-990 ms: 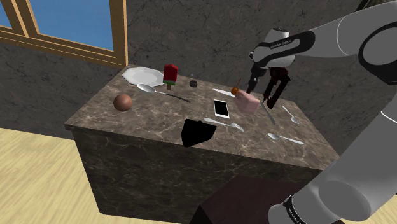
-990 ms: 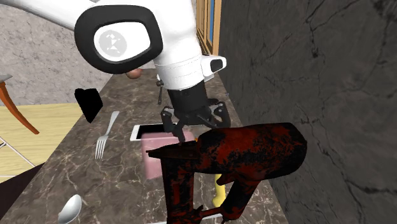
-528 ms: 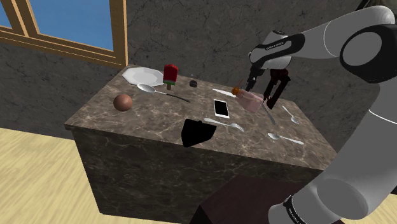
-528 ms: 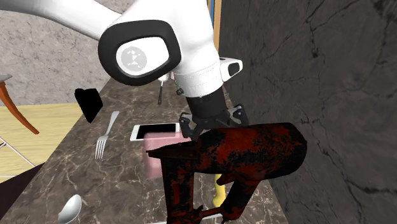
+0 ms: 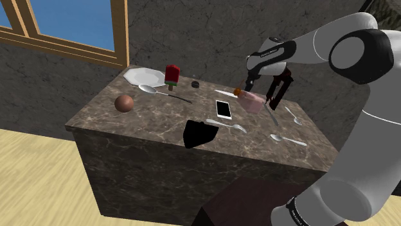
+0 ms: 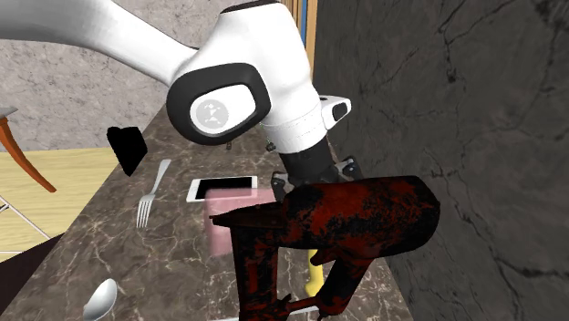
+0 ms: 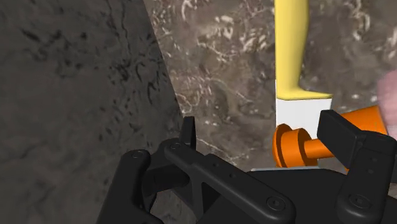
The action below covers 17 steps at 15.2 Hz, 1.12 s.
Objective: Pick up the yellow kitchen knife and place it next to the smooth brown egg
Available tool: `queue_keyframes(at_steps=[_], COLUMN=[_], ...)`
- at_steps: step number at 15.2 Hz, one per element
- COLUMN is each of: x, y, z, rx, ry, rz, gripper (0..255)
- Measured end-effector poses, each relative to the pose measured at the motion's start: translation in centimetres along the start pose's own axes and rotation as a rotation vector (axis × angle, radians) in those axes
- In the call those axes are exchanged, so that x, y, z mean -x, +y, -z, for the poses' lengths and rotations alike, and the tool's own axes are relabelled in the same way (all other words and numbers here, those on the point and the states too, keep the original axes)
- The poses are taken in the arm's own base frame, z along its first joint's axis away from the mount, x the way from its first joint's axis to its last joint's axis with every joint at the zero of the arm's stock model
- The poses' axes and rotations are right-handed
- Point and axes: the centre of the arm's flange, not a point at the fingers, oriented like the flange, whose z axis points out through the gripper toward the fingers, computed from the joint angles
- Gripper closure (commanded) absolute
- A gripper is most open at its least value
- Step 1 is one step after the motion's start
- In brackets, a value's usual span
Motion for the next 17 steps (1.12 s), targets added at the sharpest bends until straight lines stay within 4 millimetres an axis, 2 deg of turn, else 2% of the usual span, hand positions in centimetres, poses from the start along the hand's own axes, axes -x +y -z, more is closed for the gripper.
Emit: queue_keyframes(at_steps=[1,2,5,6,8,11,12,13,15,17], x=[-0.2,-0.2,0.9,1.2,1.0,0.9,0.5,0.5,1.0,2.7], y=[-0.4,-0.2,0.7,0.6,0.7,0.6,-0.3,-0.2,0.2,1.5], z=[-0.2,-0.3,-0.5,-1.4,-2.4,-2.8,-2.6,-2.4,-2.2,-1.5], rx=[-0.003,-0.005,-0.058,-0.088,-0.119,-0.133,-0.12,-0.114,-0.138,-0.228], ry=[0.0,0.0,-0.022,-0.039,-0.052,-0.059,-0.055,-0.052,-0.053,-0.062], rz=[-0.001,0.001,-0.003,-0.001,0.004,0.007,0.006,0.006,0.014,0.049], gripper=[0,255,255,255,255,255,255,0,0,0])
